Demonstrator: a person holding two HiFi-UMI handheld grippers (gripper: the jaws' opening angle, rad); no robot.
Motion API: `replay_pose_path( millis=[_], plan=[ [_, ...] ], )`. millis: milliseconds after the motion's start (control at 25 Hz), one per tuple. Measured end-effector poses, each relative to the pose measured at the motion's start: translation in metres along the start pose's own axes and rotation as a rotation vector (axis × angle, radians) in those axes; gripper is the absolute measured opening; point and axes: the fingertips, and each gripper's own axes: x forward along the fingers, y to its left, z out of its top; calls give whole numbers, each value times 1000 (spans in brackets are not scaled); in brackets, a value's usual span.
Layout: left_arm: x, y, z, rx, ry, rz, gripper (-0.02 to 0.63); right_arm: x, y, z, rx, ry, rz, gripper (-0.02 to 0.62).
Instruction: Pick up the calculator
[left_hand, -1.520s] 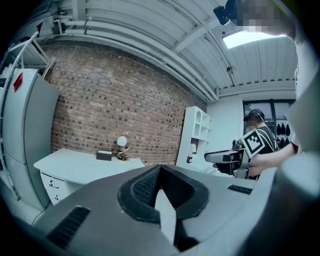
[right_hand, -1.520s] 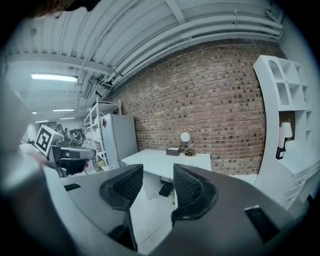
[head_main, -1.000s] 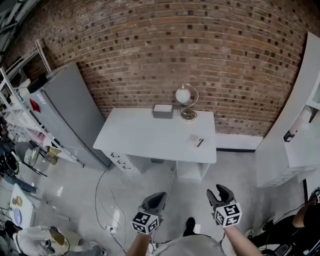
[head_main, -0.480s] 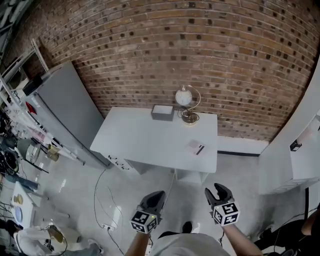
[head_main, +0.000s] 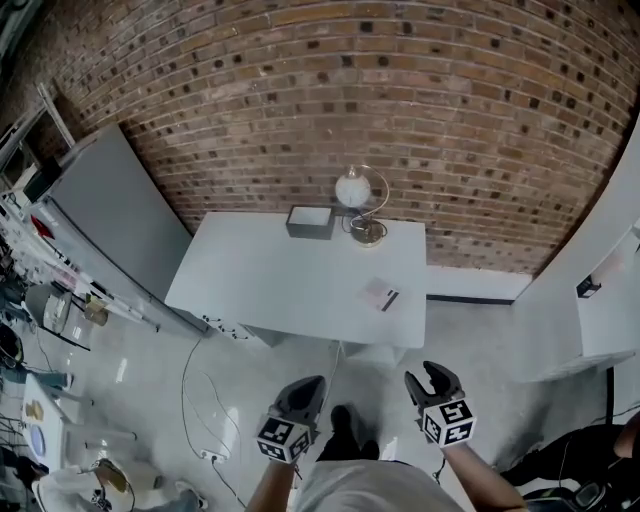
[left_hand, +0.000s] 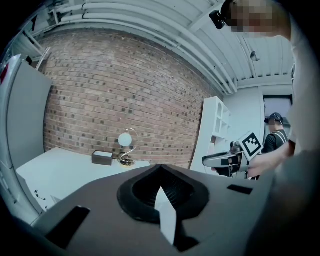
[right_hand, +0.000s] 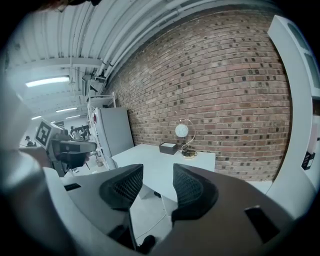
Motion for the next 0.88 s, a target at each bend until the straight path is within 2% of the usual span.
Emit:
replay_pose_path(
  millis=[200,480,880],
  plan=[
    [28,23,8,0,5,-21,14,28,-16,5,13,12,-22,201],
    [85,77,31,3,8,-65,14,85,-44,24,29,19,-73,201],
    [171,142,44,-5,65,-157,14,169,-76,38,59,83,-127,201]
  ],
)
